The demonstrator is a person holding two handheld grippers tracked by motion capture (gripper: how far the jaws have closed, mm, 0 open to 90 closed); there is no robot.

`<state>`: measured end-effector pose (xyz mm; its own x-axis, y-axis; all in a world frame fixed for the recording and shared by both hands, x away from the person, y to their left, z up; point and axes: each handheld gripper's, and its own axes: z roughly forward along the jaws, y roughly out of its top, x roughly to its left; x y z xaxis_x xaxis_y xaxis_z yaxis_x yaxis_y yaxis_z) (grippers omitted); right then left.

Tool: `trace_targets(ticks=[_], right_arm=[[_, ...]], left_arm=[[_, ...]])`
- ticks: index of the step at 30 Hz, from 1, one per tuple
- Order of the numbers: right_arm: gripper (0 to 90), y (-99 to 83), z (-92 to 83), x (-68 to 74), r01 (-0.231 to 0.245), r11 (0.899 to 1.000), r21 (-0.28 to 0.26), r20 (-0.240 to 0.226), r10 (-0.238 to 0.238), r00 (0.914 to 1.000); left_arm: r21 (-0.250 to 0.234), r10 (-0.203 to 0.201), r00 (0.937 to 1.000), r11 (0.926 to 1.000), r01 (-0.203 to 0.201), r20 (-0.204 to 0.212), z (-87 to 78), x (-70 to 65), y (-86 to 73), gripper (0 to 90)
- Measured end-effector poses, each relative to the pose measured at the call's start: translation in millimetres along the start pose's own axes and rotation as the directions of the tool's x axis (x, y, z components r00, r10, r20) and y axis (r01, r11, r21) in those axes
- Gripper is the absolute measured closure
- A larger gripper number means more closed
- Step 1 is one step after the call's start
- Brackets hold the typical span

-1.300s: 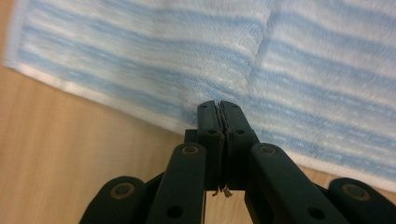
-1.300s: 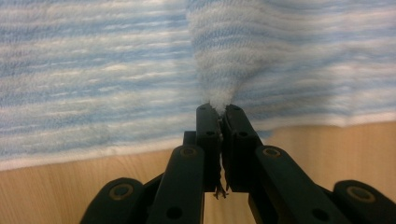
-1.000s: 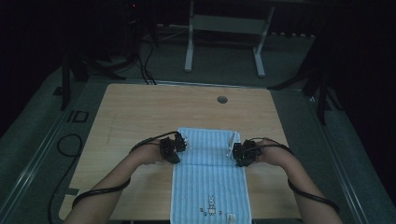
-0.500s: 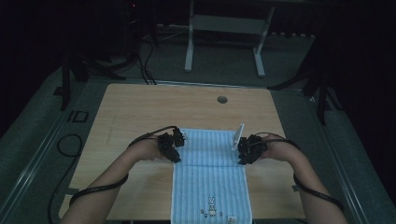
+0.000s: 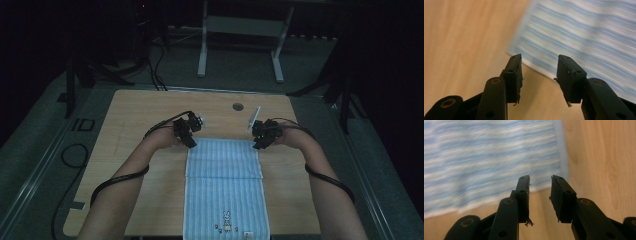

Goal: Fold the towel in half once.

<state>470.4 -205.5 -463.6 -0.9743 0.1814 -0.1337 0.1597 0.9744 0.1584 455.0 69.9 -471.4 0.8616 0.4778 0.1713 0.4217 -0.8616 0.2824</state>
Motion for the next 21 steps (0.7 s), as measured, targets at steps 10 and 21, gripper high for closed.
trace_targets(ticks=[10, 21], right_arm=[[62.2, 4.7, 34.4, -25.5, -0.038, 0.997, 0.064, 0.026, 0.037, 0.999], [56.7, 7.6, 57.6, -31.6, -0.045, 0.989, 0.139, -0.013, 0.047, 0.9988]], left_arm=[[0.023, -0.063, 0.998, 0.9978, 0.063, 0.005, 37.7, 19.2, 0.4, 49.9], [0.046, -0.05, 0.9986, 0.9978, 0.049, 0.018, 55.5, 17.2, 4.6, 43.1]])
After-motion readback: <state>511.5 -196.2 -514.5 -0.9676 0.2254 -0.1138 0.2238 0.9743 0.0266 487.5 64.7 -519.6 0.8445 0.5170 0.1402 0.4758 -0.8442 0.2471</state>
